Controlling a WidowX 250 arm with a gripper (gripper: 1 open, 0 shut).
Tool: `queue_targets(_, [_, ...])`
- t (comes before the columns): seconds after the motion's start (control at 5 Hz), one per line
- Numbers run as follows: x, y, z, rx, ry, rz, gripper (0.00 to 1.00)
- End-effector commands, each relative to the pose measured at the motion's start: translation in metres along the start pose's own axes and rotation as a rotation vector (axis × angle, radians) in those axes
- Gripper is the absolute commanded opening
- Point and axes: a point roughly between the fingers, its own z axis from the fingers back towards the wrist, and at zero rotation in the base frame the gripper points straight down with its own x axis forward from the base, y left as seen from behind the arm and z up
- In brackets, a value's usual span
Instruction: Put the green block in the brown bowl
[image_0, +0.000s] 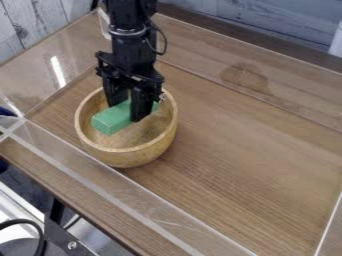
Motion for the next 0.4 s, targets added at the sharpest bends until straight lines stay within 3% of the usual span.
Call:
queue_targets(0.0, [0.0095,0.0033,0.0135,0.018,-0.046,-0.001,0.0])
queue_targets(0.2, [0.0093,0.0035,0.0139,0.015,-0.041,0.001,0.0])
